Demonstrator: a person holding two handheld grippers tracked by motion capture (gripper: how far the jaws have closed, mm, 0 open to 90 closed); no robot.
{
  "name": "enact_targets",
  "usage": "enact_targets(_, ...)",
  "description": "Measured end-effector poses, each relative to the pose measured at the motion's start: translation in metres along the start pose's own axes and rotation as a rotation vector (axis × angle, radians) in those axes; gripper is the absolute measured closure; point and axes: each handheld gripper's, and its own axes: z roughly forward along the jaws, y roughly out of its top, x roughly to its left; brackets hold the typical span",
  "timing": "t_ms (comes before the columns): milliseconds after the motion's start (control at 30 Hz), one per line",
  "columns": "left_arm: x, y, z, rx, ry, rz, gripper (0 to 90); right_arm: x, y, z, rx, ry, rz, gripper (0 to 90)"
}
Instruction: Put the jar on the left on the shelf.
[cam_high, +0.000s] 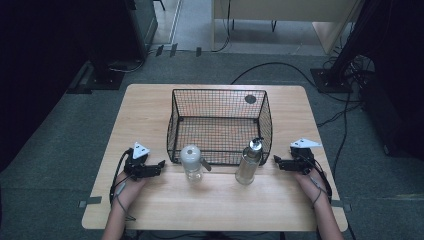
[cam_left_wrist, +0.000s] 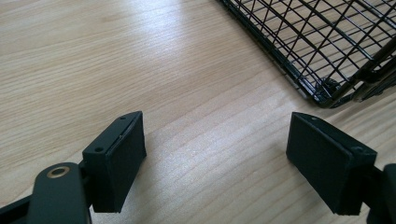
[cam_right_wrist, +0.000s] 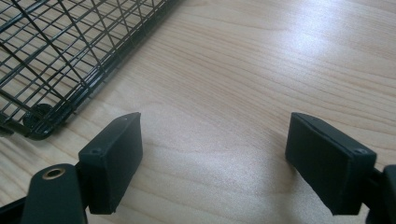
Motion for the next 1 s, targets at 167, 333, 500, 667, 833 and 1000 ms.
enact_targets(167, -0.0005, -0.0002, 0.0001, -0.002, 0.005, -0.003, 19.7, 0.0009, -0.0002, 0.0005, -0.003, -0.006, 0.005, 17.6)
enact_targets(333, -0.0006, -0.0005, 0.0001, -0.004, 0.006, -0.004, 19.7, 0.0015, -0.0012, 0.0014, -0.016, -0.011, 0.011, 16.6)
enact_targets(500, -0.0006, -0.0005, 0.0001, -0.004, 0.006, -0.004, 19.7, 0.0015, -0.0015, 0.0018, -0.021, -0.013, 0.012, 16.4)
enact_targets(667, -0.0006, -0.0005, 0.0001, -0.005, 0.006, -0.004, 19.7, 0.0015, -0.0012, 0.0022, -0.022, -0.015, 0.012, 16.3)
enact_targets(833, -0.0006, -0.0005, 0.0000, -0.003, 0.006, -0.003, 19.7, 0.0024, -0.0011, 0.0024, -0.022, -0.023, 0.018, 16.2)
enact_targets(1000, -0.0006, -0.0005, 0.0000, -0.003, 0.006, -0.003, 19.7, 0.0025, -0.0008, 0.0028, -0.020, -0.020, 0.018, 15.5)
